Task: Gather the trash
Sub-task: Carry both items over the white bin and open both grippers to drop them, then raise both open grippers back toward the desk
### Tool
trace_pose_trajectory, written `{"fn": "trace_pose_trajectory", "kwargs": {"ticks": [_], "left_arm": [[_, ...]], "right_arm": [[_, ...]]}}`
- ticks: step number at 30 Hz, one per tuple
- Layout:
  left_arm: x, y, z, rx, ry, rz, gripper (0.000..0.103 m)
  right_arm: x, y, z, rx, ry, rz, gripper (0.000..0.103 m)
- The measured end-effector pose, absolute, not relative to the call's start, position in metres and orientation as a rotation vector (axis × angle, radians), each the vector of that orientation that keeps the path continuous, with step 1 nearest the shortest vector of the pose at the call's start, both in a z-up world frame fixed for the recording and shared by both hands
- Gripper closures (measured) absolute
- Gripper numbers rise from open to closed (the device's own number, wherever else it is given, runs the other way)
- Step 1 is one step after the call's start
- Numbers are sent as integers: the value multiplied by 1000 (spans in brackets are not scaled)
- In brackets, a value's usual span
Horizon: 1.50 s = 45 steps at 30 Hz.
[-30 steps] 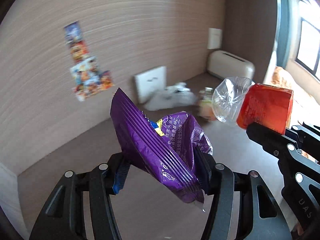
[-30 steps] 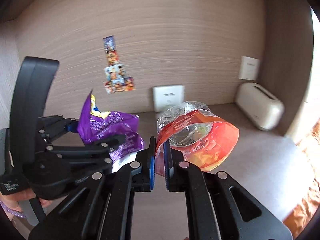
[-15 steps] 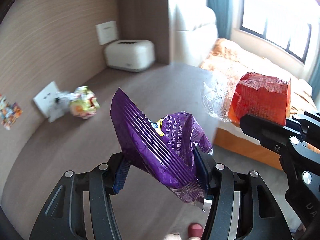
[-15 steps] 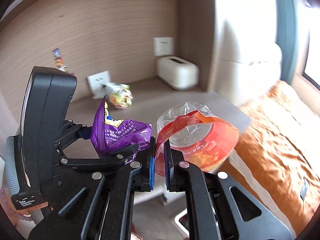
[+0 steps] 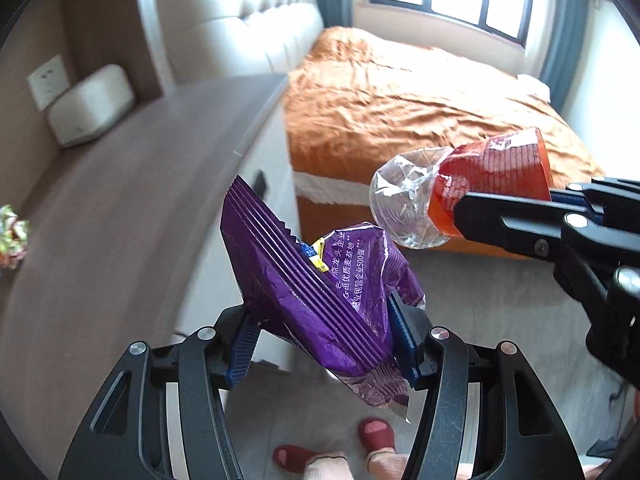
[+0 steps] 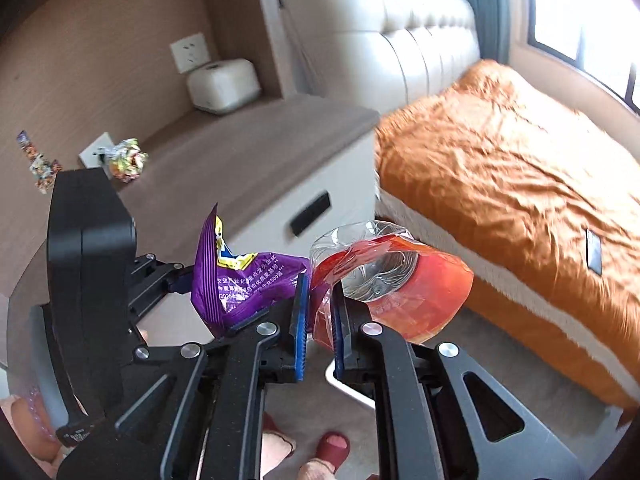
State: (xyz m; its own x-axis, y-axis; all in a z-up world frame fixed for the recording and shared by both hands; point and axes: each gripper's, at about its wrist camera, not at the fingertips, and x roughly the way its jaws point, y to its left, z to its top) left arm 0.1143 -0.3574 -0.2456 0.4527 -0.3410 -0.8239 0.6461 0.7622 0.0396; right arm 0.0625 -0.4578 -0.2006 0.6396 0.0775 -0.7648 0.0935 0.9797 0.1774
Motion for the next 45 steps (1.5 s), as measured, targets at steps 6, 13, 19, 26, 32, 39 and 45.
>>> {"fn": "trace_pose_trajectory", "kwargs": {"ticks": [6,13,19,26,32,39,45], "left_arm": [[120,-385,-316,407,986,-698,46],[135,-405,-431,418,1102,-765,46],[138,-416,-521,408,1190,-814,43],[159,-409,-573,285,1305,-799,5],[159,-407,-575,325,1318,-787,5],[162,-406,-550,320,1294,-786,5],[160,-404,-500,281,1245,-763,5]], "right_arm": [[76,-487,-267,283,957,-75,91],[96,-511,-371,381,1064,-104,91],[111,-523,-457,429,1155,-99,91],[112,-544,-527,499,1251,-125,20],[106,-542,-527,466,1257,-159,12],[103,-536,-498,446,1226,-154,12],[97,-539,-459,452,1187,-156,11]]}}
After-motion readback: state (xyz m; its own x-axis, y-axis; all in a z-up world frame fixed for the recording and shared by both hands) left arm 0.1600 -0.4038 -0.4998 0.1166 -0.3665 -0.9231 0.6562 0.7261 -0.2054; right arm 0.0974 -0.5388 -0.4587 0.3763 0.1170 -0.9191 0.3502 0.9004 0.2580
